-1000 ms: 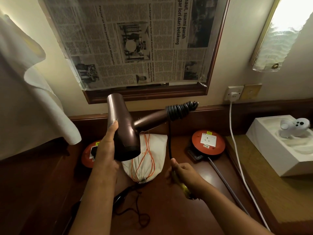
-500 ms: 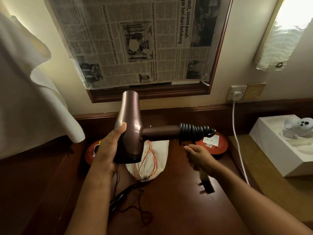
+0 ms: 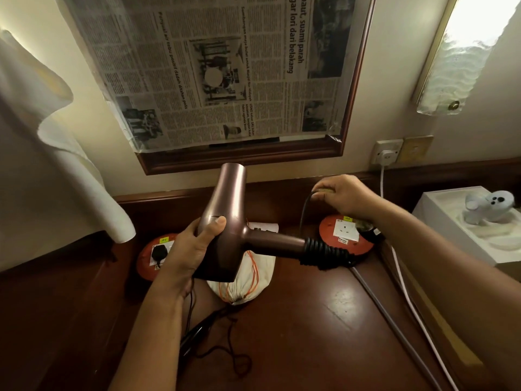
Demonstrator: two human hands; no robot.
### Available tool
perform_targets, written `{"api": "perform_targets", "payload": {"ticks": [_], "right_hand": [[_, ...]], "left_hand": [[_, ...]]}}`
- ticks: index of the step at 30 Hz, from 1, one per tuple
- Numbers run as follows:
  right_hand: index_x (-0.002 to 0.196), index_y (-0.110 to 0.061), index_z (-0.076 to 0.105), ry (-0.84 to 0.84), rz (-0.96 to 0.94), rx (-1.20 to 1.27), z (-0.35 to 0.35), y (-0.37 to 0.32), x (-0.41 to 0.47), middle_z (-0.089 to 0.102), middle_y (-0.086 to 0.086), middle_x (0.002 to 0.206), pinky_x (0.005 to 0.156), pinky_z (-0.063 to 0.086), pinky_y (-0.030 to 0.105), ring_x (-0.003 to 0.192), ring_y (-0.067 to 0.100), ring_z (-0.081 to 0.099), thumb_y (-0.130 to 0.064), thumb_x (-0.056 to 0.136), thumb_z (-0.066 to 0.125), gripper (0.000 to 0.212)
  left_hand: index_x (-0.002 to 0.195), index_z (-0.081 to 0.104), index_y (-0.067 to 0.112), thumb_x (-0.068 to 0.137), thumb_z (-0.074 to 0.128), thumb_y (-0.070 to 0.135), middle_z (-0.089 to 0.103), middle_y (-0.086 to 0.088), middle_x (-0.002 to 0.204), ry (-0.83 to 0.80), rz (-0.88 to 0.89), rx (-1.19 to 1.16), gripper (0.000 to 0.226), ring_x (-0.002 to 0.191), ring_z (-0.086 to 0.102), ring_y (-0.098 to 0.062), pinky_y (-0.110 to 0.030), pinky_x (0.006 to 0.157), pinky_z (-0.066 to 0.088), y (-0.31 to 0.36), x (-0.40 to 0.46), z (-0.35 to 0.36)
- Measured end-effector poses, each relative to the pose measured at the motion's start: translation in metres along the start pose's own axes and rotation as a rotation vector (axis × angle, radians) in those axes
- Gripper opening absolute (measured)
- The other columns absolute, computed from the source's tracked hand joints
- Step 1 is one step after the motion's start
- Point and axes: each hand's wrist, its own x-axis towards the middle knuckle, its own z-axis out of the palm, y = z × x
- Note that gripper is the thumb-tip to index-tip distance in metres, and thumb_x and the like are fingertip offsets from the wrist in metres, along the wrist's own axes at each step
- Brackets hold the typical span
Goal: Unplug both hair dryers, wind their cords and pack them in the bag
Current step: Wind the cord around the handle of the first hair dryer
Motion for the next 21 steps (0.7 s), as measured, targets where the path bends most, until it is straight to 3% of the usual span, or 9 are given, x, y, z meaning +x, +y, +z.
{"api": "perform_targets", "payload": {"ticks": [5, 9, 13, 17, 21], "right_hand": [[0.084, -0.017, 0.07, 0.099, -0.138, -0.074, -0.009, -0.02, -0.006, 0.066, -0.003, 0.075, 0.065, 0.051, 0.031, 0.074, 0.017, 0.062, -0.03, 0.085, 0.068, 0.013], [0.081, -0.02, 0.068, 0.192, -0.2, -0.088, -0.007, -0.033, -0.017, 0.063, -0.009, 0.072, 0.065, 0.052, 0.036, 0.07, 0.014, 0.06, -0.032, 0.084, 0.069, 0.012], [0.084, -0.016, 0.07, 0.212, -0.24, -0.099, 0.0, -0.05, -0.032, 0.065, -0.005, 0.075, 0.064, 0.049, 0.033, 0.071, 0.015, 0.059, -0.027, 0.086, 0.068, 0.011], [0.083, -0.016, 0.069, 0.156, -0.188, -0.033, 0.012, -0.058, -0.052, 0.061, -0.005, 0.071, 0.06, 0.047, 0.026, 0.066, 0.011, 0.056, -0.021, 0.088, 0.065, 0.008], [0.09, -0.015, 0.068, 0.097, -0.1, 0.066, 0.031, -0.062, -0.07, 0.058, -0.007, 0.071, 0.053, 0.047, 0.025, 0.062, 0.01, 0.055, -0.019, 0.093, 0.058, 0.011]], "left_hand": [[0.115, 0.054, 0.019, 0.084, 0.066, 0.038, 0.064, -0.002, 0.098, 0.101, 0.015, 0.047, 0.039, 0.087, 0.064, -0.018, -0.026, 0.068, 0.051, -0.007, 0.007, 0.009], [0.114, 0.052, 0.019, 0.082, 0.068, 0.04, 0.064, -0.002, 0.099, 0.203, -0.019, -0.003, 0.042, 0.089, 0.064, -0.02, -0.034, 0.078, 0.052, -0.015, 0.014, 0.012], [0.113, 0.053, 0.017, 0.082, 0.069, 0.039, 0.064, -0.005, 0.102, 0.283, -0.011, -0.041, 0.04, 0.087, 0.063, -0.018, -0.034, 0.08, 0.051, -0.019, 0.019, 0.014], [0.128, 0.052, 0.011, 0.08, 0.07, 0.041, 0.063, -0.009, 0.113, 0.361, -0.025, -0.102, 0.059, 0.097, 0.063, -0.023, -0.034, 0.082, 0.051, -0.023, 0.021, 0.013], [0.131, 0.051, 0.013, 0.081, 0.07, 0.041, 0.062, -0.008, 0.117, 0.412, 0.004, -0.126, 0.061, 0.099, 0.062, -0.022, -0.033, 0.082, 0.05, -0.024, 0.02, 0.013]]}}
